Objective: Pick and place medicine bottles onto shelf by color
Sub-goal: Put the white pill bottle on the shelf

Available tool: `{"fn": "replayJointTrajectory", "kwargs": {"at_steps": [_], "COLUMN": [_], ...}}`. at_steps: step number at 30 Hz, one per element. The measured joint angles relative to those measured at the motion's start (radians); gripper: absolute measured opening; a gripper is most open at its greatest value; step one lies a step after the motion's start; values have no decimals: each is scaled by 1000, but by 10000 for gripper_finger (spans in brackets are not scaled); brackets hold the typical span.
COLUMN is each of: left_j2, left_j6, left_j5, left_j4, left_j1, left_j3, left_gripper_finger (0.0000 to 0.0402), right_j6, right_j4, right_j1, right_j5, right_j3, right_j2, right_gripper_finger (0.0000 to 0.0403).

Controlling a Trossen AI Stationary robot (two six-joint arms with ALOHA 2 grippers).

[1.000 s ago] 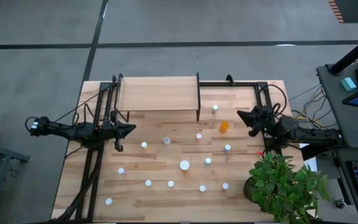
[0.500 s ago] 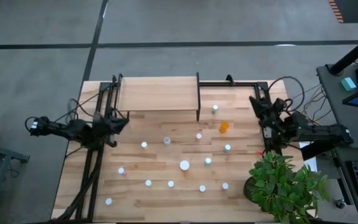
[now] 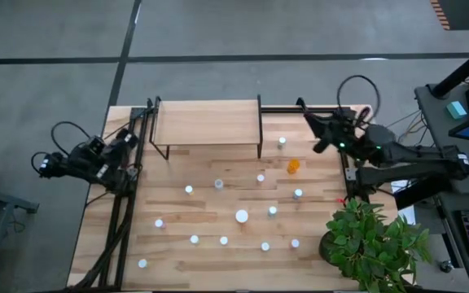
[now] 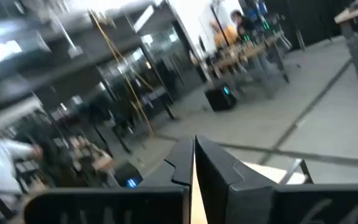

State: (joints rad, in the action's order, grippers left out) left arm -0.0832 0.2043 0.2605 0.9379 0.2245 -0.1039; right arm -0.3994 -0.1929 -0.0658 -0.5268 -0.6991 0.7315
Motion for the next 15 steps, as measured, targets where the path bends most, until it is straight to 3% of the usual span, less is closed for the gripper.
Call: {"fn": "replayJointTrajectory", "kwargs": {"at_steps": [6,15], "left_j2": [-1,1], "left_j6": [0,-1], "left_j5": [-32,-26], "left_j4": [2,23], "left_j1": [0,0], "left_j3": [-61,-79], "left_gripper_finger": [0,0], "right_j6": [7,54], "right_j4": [167,199], "right_j1": [2,5], "right_j5": [51,295], "right_j3": [-155,-338], "right_j2": [133,361], "right_gripper_finger": [9,9]}}
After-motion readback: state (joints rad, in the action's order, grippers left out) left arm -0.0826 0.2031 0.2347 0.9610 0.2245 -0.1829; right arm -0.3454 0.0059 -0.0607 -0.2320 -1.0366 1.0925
